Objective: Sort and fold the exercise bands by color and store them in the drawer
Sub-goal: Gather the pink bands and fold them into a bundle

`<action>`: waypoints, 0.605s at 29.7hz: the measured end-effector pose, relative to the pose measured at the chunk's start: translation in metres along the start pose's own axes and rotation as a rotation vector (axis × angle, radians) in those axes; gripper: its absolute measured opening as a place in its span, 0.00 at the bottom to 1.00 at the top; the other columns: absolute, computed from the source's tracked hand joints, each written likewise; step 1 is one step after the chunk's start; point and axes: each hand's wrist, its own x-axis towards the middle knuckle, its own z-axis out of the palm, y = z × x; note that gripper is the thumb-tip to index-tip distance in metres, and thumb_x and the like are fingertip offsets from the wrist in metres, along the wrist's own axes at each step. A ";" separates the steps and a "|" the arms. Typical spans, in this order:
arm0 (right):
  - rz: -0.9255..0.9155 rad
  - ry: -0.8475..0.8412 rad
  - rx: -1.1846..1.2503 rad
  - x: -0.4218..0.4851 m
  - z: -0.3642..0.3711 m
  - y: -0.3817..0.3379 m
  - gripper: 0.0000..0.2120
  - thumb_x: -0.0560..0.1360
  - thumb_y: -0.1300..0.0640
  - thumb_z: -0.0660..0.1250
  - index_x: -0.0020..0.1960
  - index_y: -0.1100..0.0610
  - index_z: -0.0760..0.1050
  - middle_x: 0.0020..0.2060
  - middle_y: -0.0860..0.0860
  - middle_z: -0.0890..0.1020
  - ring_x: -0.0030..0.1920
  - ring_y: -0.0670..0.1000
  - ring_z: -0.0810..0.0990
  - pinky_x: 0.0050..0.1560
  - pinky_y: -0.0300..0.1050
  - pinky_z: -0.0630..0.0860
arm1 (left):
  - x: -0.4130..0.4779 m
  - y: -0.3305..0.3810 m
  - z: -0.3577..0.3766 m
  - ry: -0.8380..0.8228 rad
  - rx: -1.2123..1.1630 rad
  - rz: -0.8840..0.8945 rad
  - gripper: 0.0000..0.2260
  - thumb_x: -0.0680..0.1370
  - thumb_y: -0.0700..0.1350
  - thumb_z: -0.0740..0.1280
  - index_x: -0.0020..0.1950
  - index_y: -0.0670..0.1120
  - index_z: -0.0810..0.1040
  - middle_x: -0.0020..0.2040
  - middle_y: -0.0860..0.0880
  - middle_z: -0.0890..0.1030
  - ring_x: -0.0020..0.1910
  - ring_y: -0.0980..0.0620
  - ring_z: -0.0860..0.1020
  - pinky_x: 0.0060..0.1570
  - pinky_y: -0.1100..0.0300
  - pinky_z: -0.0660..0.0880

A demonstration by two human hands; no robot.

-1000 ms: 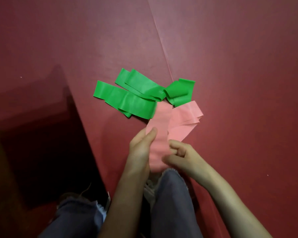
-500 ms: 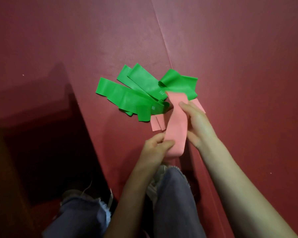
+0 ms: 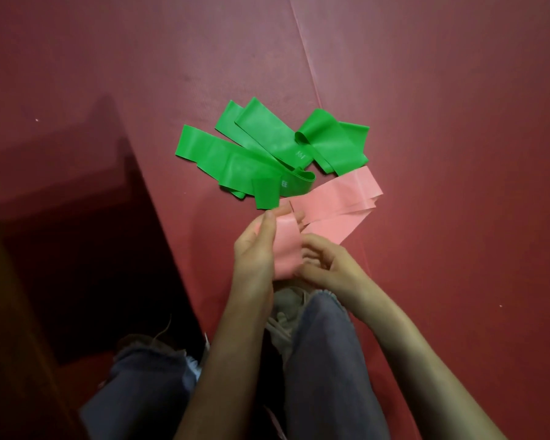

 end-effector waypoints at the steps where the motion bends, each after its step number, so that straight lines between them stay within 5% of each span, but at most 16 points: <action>1: -0.013 0.035 -0.019 0.001 -0.002 0.002 0.23 0.70 0.79 0.57 0.44 0.51 0.74 0.32 0.44 0.79 0.34 0.39 0.76 0.41 0.31 0.72 | 0.000 -0.002 -0.001 0.026 0.033 0.003 0.12 0.80 0.43 0.55 0.44 0.46 0.77 0.32 0.53 0.83 0.33 0.58 0.81 0.35 0.63 0.78; 5: -0.082 0.258 -0.137 0.015 -0.009 0.000 0.19 0.71 0.76 0.56 0.43 0.55 0.77 0.36 0.49 0.79 0.38 0.46 0.77 0.43 0.36 0.72 | -0.001 -0.003 -0.002 0.086 0.118 0.009 0.12 0.80 0.45 0.55 0.43 0.49 0.77 0.33 0.51 0.83 0.32 0.54 0.80 0.41 0.54 0.79; 8: -0.186 0.474 -0.604 0.033 -0.015 -0.002 0.14 0.72 0.70 0.58 0.52 0.60 0.78 0.46 0.53 0.80 0.46 0.48 0.77 0.48 0.35 0.70 | 0.001 -0.002 -0.005 0.104 0.117 0.026 0.11 0.81 0.44 0.54 0.46 0.46 0.75 0.28 0.51 0.82 0.27 0.55 0.79 0.33 0.57 0.79; 12: -0.275 0.362 -1.009 0.061 -0.022 0.003 0.13 0.76 0.62 0.60 0.59 0.60 0.75 0.51 0.57 0.78 0.53 0.57 0.75 0.49 0.49 0.70 | 0.001 0.003 -0.007 0.102 0.110 -0.024 0.09 0.81 0.42 0.54 0.55 0.44 0.72 0.34 0.48 0.83 0.28 0.56 0.80 0.42 0.49 0.78; 15: -0.288 0.272 -1.269 0.076 -0.027 0.009 0.16 0.74 0.61 0.63 0.61 0.58 0.73 0.49 0.58 0.74 0.50 0.60 0.74 0.40 0.50 0.68 | 0.002 0.005 -0.007 0.081 0.123 -0.069 0.13 0.79 0.36 0.55 0.62 0.46 0.69 0.56 0.36 0.78 0.45 0.46 0.80 0.54 0.38 0.74; 18: -0.276 0.219 -1.417 0.081 -0.031 0.011 0.19 0.69 0.66 0.65 0.60 0.60 0.72 0.49 0.60 0.73 0.48 0.61 0.73 0.39 0.48 0.61 | 0.003 0.002 -0.007 0.051 0.193 -0.118 0.18 0.79 0.36 0.56 0.69 0.46 0.62 0.62 0.36 0.75 0.52 0.41 0.76 0.54 0.40 0.75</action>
